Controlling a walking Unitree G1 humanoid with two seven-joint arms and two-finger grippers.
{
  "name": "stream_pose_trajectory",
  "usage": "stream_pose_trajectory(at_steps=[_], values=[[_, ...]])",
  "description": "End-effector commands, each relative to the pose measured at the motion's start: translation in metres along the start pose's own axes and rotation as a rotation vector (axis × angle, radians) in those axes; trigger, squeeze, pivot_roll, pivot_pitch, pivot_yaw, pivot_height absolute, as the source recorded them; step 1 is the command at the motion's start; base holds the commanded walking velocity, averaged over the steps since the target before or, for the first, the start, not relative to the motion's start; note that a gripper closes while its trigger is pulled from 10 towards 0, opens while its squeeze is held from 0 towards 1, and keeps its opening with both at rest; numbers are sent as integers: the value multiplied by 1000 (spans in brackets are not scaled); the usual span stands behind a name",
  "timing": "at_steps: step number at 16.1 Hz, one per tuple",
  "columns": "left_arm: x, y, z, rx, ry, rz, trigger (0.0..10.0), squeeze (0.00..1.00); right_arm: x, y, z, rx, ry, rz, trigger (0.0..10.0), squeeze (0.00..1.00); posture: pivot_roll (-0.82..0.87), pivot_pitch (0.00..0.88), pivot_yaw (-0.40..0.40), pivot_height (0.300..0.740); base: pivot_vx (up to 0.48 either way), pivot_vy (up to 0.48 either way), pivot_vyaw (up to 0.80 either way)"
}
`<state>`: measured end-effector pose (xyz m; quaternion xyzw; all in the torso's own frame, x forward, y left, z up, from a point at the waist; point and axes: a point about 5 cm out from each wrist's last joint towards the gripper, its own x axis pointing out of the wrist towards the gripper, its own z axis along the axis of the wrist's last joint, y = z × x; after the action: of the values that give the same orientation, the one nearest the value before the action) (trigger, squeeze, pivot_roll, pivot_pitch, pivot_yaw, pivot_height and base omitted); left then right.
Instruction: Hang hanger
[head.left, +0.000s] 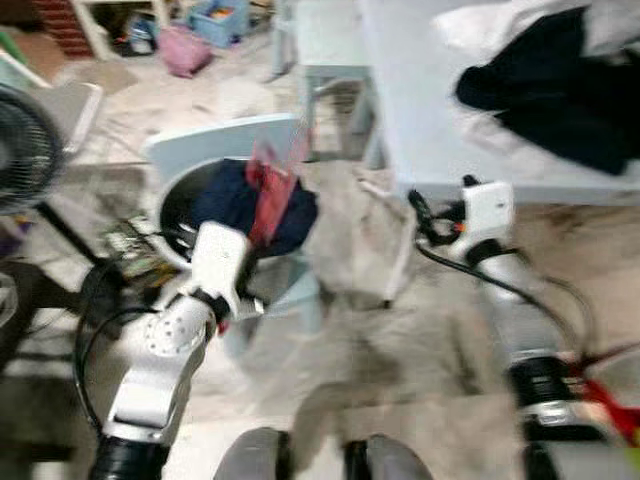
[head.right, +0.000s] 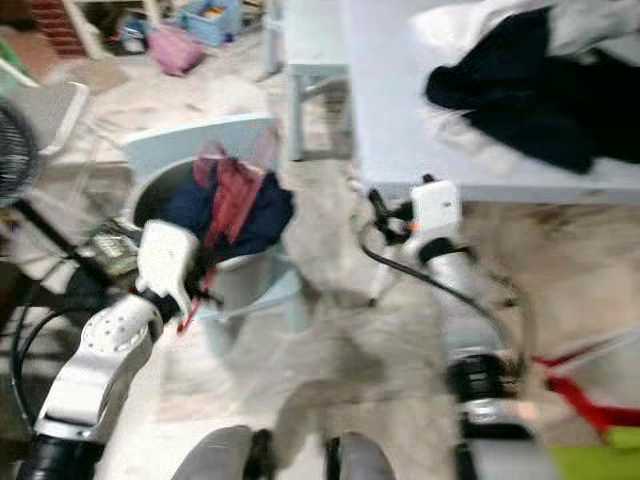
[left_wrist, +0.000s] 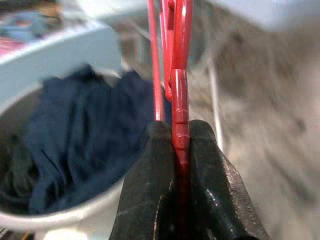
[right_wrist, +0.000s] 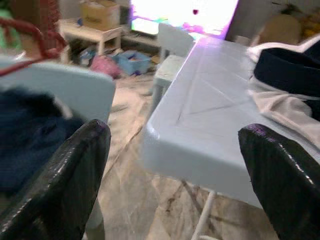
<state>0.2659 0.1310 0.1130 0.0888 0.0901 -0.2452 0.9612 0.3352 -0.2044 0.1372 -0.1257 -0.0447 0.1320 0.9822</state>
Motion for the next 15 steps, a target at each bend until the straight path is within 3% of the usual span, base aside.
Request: stream_pose_trajectory(at_steps=[1,2,3,4,5,7,8,11,15], values=[[1,-5,-2,50,40,-97,10000,0,-5,-6,-5,-32,45,80,10000,0,23,119,-11,740,0,0,0],[-3,-6,-9,82,95,-184,10000,0,-9,-13,-6,-84,71,152,10000,0,27,126,-17,740,0,0,0],[-12,-7,-18,150,160,-307,10000,0,-13,-31,-1,-178,110,256,10000,0,18,124,-15,740,0,0,0],[-14,-7,-19,170,172,-339,10000,0,-14,-35,1,-204,118,284,10000,0,18,124,-15,740,0,0,0],[-20,-7,-23,199,200,-417,10000,0,-17,-41,5,-270,143,398,10000,0,13,121,-12,740,0,0,0],[-23,-9,-22,283,192,-513,10000,0,-24,-42,8,-309,182,566,10000,0,13,118,-6,740,0,0,0],[-22,-10,-21,323,181,-571,10000,0,-30,-41,10,-329,226,707,10000,0,13,115,-3,740,0,0,0],[-13,-9,-19,378,162,-618,10000,0,-41,-37,14,-351,302,962,10000,0,5,108,-1,740,0,0,0],[-1,-17,-17,414,109,-662,10000,0,-36,-35,29,-374,299,1072,10000,0,-5,105,2,740,0,0,0]])
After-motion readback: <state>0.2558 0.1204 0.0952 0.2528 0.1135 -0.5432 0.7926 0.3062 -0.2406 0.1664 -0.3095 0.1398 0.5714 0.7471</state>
